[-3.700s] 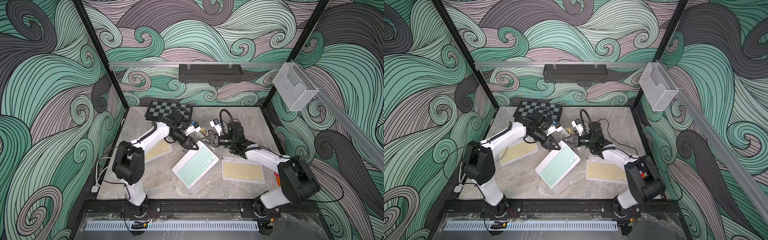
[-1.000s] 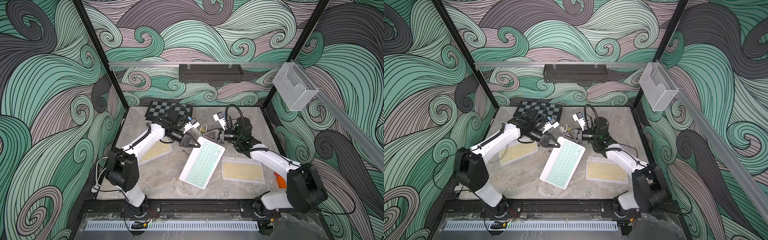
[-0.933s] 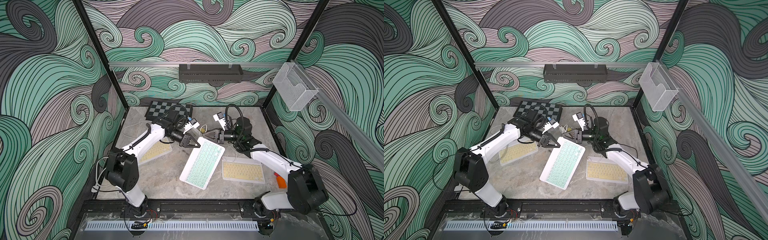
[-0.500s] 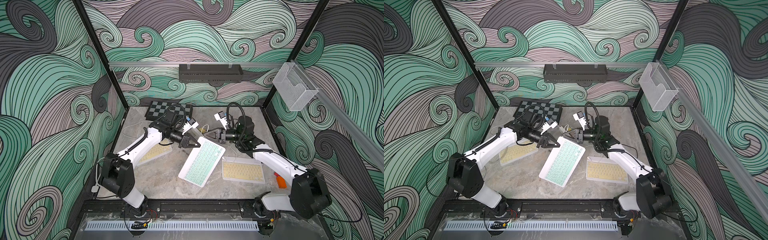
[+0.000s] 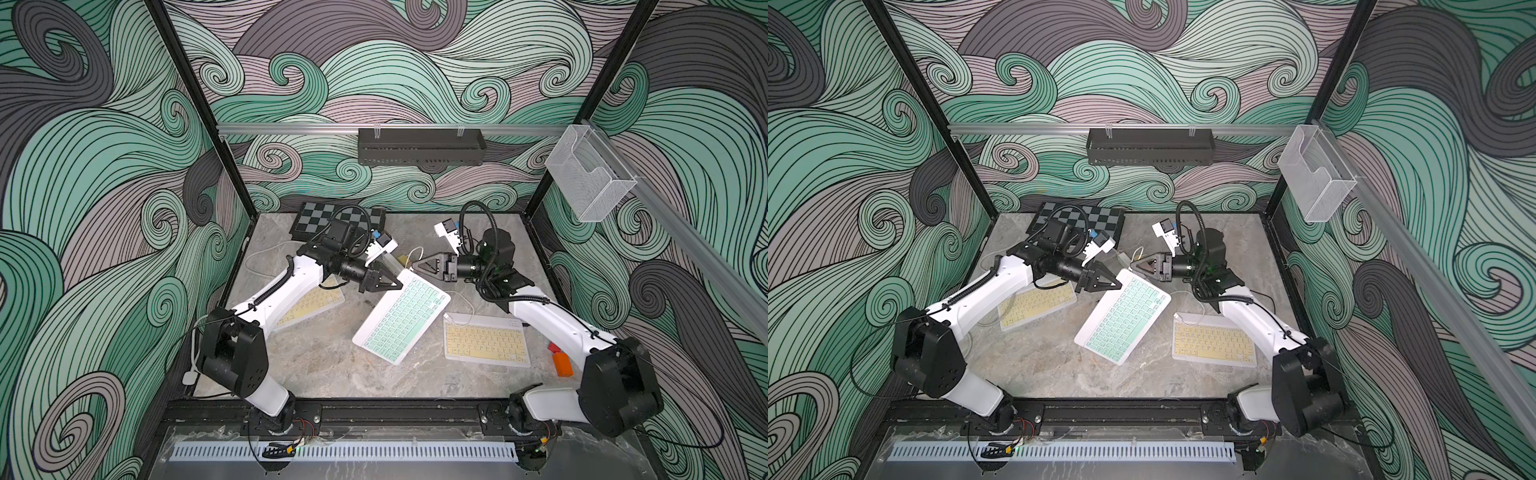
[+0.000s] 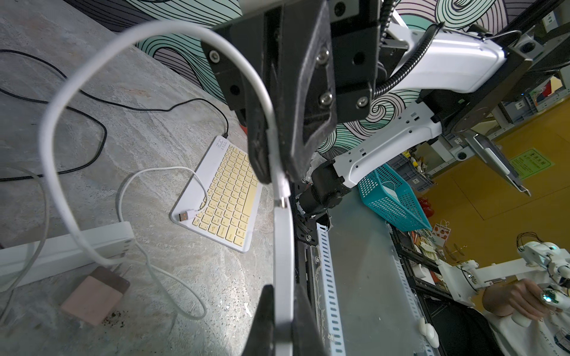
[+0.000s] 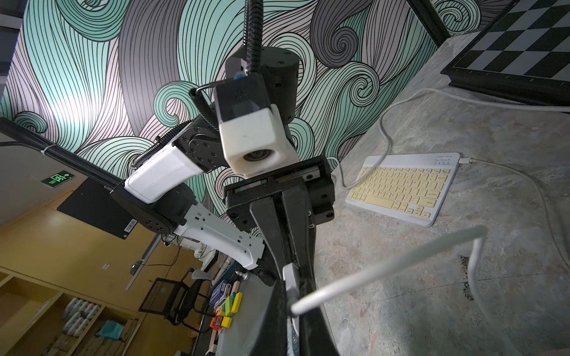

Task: Unplug the wireless keyboard
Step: Remove the power cord from the keyboard.

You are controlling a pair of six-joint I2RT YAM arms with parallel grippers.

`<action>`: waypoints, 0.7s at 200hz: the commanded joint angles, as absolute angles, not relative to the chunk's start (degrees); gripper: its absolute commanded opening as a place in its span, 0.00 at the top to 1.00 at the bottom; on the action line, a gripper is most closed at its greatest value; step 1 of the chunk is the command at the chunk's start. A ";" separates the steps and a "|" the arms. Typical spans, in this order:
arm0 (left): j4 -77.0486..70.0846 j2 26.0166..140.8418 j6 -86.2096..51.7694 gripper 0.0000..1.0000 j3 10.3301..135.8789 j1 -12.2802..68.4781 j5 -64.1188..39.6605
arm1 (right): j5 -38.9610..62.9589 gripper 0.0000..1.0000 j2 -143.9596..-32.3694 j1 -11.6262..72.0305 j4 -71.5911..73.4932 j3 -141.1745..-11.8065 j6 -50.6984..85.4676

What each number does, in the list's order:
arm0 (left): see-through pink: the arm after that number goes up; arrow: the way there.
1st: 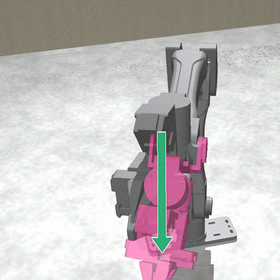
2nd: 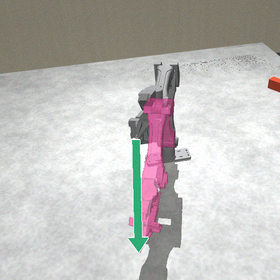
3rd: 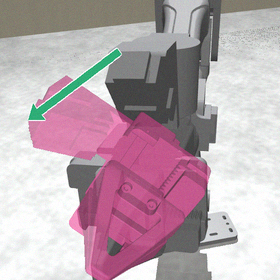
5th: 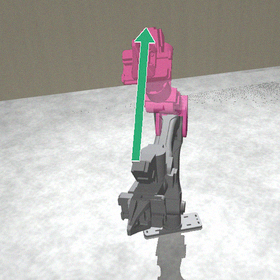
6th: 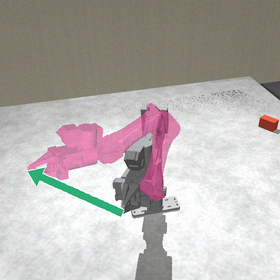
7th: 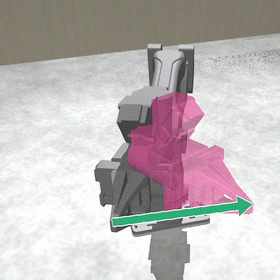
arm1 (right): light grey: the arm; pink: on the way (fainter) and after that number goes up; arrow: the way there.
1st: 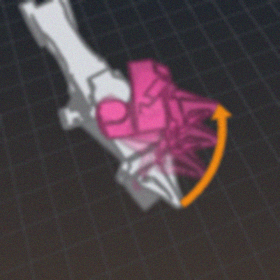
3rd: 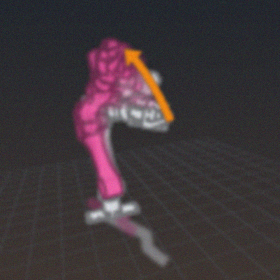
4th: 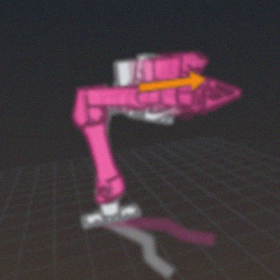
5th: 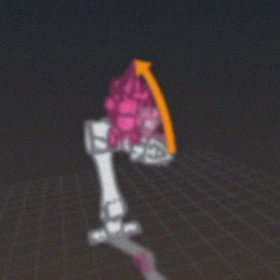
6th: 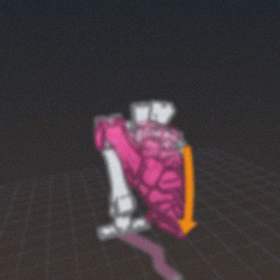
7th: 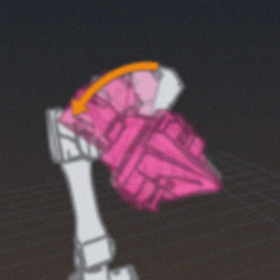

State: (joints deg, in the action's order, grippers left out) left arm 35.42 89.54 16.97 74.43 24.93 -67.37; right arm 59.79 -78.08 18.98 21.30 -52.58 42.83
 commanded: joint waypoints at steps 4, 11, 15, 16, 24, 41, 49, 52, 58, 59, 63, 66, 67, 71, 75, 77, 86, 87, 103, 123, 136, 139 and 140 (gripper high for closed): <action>45.32 85.85 16.87 1.00 71.17 24.30 -69.00 | 47.93 1.00 -76.38 10.80 31.20 -55.51 44.93; 44.76 85.67 16.58 1.00 70.93 24.34 -68.99 | 47.97 1.00 -76.42 10.80 31.41 -55.38 45.00; 44.67 85.70 16.57 1.00 70.85 24.28 -69.04 | 47.90 1.00 -76.43 10.77 31.45 -55.29 45.00; 44.70 85.74 16.55 1.00 70.89 24.31 -69.02 | 47.90 1.00 -76.40 10.74 31.46 -55.29 45.00; 44.66 85.84 16.39 1.00 70.91 24.33 -68.99 | 47.82 1.00 -76.33 10.80 31.39 -55.12 45.00; 44.39 85.80 16.11 1.00 70.93 24.34 -68.99 | 47.64 1.00 -76.21 10.78 31.59 -54.92 45.00; 44.19 85.76 15.79 1.00 70.92 24.33 -68.99 | 47.56 1.00 -76.20 10.78 31.64 -54.85 45.00; 44.06 85.66 15.67 1.00 70.93 24.33 -69.01 | 47.51 1.00 -76.27 10.78 31.71 -54.81 45.00; 43.82 85.53 15.40 1.00 70.80 24.28 -69.05 | 47.30 1.00 -76.31 10.74 31.79 -54.87 45.08; 43.80 85.52 15.34 1.00 70.77 24.27 -69.02 | 47.38 1.00 -76.30 10.73 31.80 -54.86 45.09; 43.71 85.46 15.22 1.00 70.74 24.32 -69.12 | 47.21 1.00 -76.33 10.72 31.91 -54.87 45.13; 43.65 85.44 15.16 1.00 70.67 24.32 -69.16 | 47.17 1.00 -76.37 10.71 31.95 -54.91 45.17; 43.58 85.44 15.14 1.00 70.62 24.29 -69.21 | 47.14 1.00 -76.37 10.72 31.97 -54.92 45.22; 43.40 85.35 15.01 1.00 70.51 24.33 -69.40 | 47.12 1.00 -76.46 10.66 32.18 -54.89 45.30; 43.16 85.25 14.82 1.00 70.31 24.33 -69.43 | 47.19 1.00 -76.54 10.65 32.32 -54.87 45.41; 43.00 85.19 14.63 1.00 70.27 24.32 -69.50 | 47.13 1.00 -76.59 10.71 32.40 -54.85 45.48; 42.05 85.04 13.87 1.00 69.71 24.30 -69.74 | 47.03 1.00 -76.81 10.69 32.92 -54.97 45.82; 41.94 85.06 13.79 1.00 69.70 24.28 -69.72 | 47.02 1.00 -76.86 10.71 32.94 -54.95 45.85; 40.78 84.82 12.84 1.00 69.19 24.31 -70.17 | 47.27 1.00 -77.32 10.74 35.10 -54.68 46.94; 40.25 85.16 11.95 1.00 69.65 24.32 -70.68 | 49.21 1.00 -78.34 11.10 36.55 -55.23 47.18; 41.07 85.72 12.22 1.00 70.44 24.29 -70.46 | 51.34 1.00 -78.84 11.62 35.91 -56.02 45.82; 41.30 85.93 12.17 1.00 70.60 24.33 -70.30 | 51.92 1.00 -78.88 11.73 35.58 -56.23 45.43; 41.35 85.94 12.15 1.00 70.68 24.34 -70.26 | 52.06 1.00 -78.90 11.80 35.41 -56.33 45.22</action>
